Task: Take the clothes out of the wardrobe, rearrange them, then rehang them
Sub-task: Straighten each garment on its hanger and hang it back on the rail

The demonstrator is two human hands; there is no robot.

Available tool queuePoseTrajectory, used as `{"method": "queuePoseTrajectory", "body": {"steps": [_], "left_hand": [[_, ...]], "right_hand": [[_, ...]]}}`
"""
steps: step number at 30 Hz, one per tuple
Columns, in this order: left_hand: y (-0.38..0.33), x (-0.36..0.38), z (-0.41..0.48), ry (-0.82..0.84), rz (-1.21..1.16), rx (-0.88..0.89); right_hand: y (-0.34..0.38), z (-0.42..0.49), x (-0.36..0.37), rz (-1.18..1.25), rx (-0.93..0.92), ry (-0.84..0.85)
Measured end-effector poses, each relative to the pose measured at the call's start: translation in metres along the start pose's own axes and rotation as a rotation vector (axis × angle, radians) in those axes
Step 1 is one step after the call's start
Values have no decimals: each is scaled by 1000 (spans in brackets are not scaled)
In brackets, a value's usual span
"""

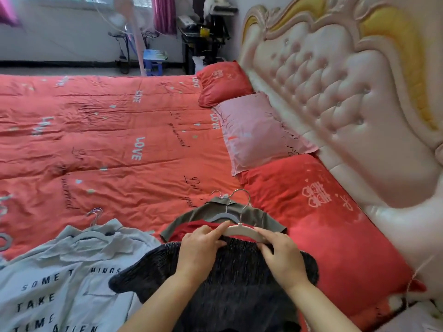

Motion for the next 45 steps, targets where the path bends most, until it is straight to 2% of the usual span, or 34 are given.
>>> {"method": "queuePoseTrajectory", "body": {"steps": [5,12,14,18,23,28,33,40,45], "left_hand": [[24,56,45,83,152,-76],[67,129,102,167,199,-157],[82,152,110,256,208,-233],[109,199,96,564,327,-426],[114,216,73,649,331,-469],[108,190,58,610,351,-489],[96,130,43,509,381,-496],[94,18,-10,359,438,-548],[106,-75,-90,199,426,-659]], "right_hand": [[-53,62,40,27,50,155],[-119,132,96,74,131,236],[-136,146,117,67,165,270],[-169,153,165,-33,235,444],[-180,132,185,-91,245,565],[-161,118,177,-96,189,585],[-107,112,158,-101,59,582],[13,80,138,-76,-200,550],[114,20,150,-96,-364,576]]}}
Point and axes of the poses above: each hand's wrist, its own z-axis towards the middle knuckle, its own x-axis out of the palm, y = z × x, the point moved 9 cm from there along z, towards the middle knuckle, and after that the axes turned 6 degrees about z, right-handed, at the moved point
